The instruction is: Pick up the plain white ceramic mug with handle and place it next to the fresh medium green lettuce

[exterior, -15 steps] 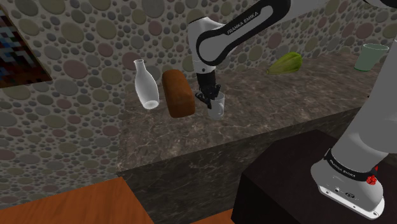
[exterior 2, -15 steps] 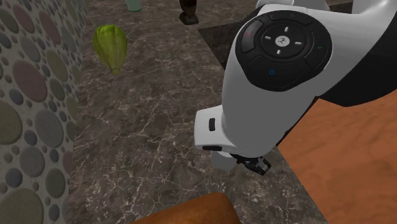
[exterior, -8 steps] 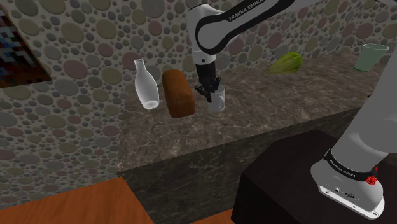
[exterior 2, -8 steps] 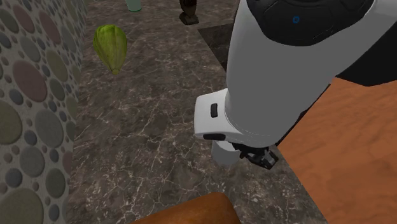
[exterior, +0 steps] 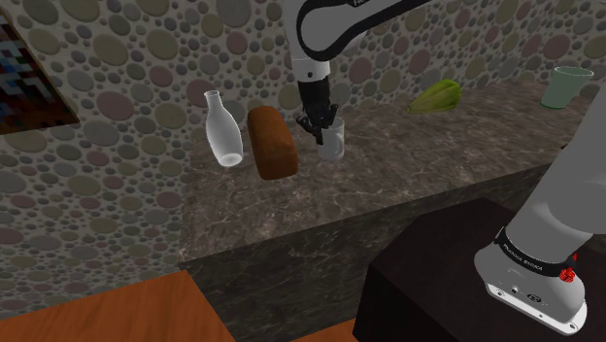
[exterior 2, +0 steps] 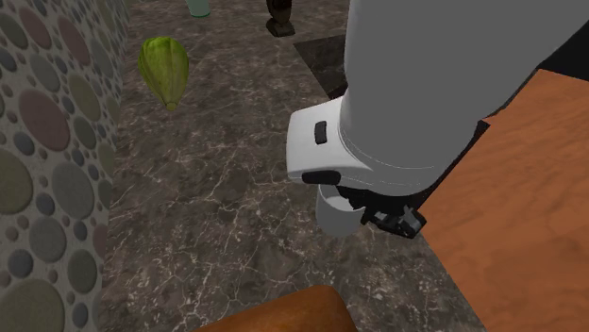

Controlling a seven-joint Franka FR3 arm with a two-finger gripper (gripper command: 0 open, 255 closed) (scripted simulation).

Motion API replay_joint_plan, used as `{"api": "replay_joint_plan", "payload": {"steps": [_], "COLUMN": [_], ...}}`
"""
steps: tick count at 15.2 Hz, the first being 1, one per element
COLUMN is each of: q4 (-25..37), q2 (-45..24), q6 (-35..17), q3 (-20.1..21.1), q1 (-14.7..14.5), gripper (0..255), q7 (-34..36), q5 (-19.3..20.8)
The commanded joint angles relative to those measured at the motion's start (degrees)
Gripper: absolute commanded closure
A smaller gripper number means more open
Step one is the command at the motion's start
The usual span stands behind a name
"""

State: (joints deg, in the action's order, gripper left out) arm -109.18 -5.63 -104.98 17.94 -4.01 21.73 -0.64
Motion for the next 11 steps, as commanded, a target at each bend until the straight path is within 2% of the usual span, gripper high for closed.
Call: {"api": "replay_joint_plan", "payload": {"steps": [1, 11], "q4": [1.18, 7.46], "q2": [0.45, 1.67], "q6": [1.62, 9.07], "q3": [0.01, 0.01], "q1": [0.03, 0.1], "gripper": [255, 255], "q7": [-0.05, -0.08], "q5": [-0.14, -0.49]}}
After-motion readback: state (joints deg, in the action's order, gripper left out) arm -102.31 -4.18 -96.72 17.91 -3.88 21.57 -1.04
